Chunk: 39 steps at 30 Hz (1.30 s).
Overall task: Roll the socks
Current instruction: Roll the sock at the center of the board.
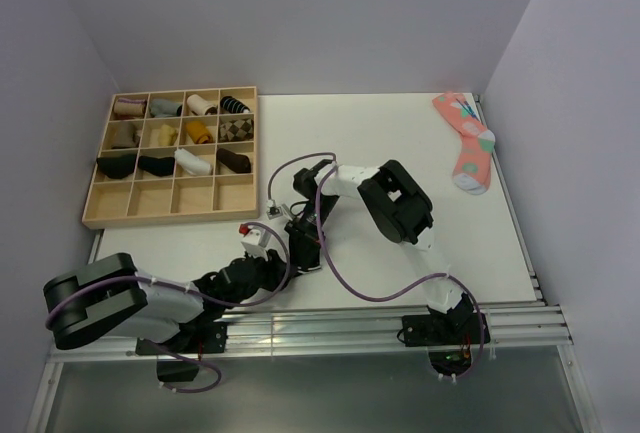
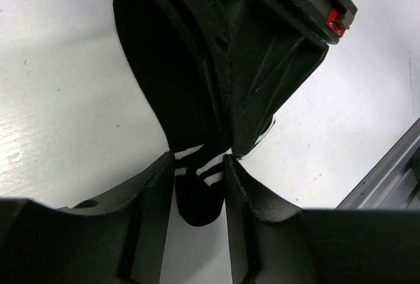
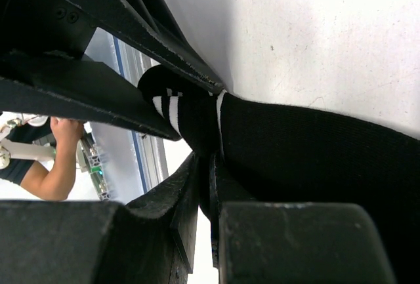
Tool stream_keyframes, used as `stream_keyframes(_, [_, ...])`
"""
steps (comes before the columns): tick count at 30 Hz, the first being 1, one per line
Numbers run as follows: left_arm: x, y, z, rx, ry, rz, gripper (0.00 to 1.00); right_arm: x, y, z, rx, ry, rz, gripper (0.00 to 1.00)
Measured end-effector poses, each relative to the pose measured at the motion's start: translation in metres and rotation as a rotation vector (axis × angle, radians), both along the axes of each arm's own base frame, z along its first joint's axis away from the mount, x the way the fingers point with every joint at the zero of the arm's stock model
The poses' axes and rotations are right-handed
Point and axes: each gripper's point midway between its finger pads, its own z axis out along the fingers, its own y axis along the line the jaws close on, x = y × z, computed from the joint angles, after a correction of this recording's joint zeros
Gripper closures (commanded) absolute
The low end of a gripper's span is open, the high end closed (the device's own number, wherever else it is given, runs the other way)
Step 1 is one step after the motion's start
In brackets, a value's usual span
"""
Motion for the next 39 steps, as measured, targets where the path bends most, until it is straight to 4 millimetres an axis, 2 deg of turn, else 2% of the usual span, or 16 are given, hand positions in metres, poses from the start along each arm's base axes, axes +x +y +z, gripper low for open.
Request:
stream_keyframes(4, [0.0,0.001,-0.002,0.001,0.01,0.011,0.75,0.0,0.0,0.0,0.0,0.0,-0.001,0.89])
stream_keyframes(8, [0.001,0.0,-0.003,0.005,0.034,0.028,1.0,0.001,0.001,-0.001,-0.002,-0.001,-0.005,0.84])
stream_keyframes(13, [0.005,-0.006,-0.004,0.018,0.081,0.054,1.0,-0.001,-0.002,-0.001,-0.02,0.014,-0.039,0.71])
stream_keyframes(14, [0.005,-0.007,-0.005,0.018,0.093,0.061,1.0,-0.001,-0.002,-0.001,-0.019,0.014,-0.048,0.64])
stream_keyframes(17, [0.006,-0.009,-0.005,0.027,0.127,0.078,1.0,-0.001,-0.004,0.004,-0.019,0.005,-0.088,0.53])
stream_keyframes(20, [0.006,-0.012,-0.005,0.036,0.165,0.096,1.0,0.003,-0.005,0.009,-0.005,-0.058,-0.116,0.49])
stream_keyframes(25, [0.006,-0.014,-0.005,0.062,0.223,0.121,1.0,0.033,-0.006,0.014,0.042,-0.218,-0.227,0.51])
stream_keyframes(30, [0.004,-0.01,-0.005,0.085,0.294,0.13,1.0,0.068,-0.017,0.025,0.104,-0.351,-0.363,0.54])
stream_keyframes(33, [0.004,-0.003,-0.005,0.098,0.343,0.138,1.0,0.072,-0.023,0.032,0.144,-0.415,-0.4,0.56])
stream_keyframes(39, [0.011,0.011,-0.005,0.122,0.445,0.162,1.0,0.067,-0.021,0.047,0.238,-0.502,-0.382,0.55])
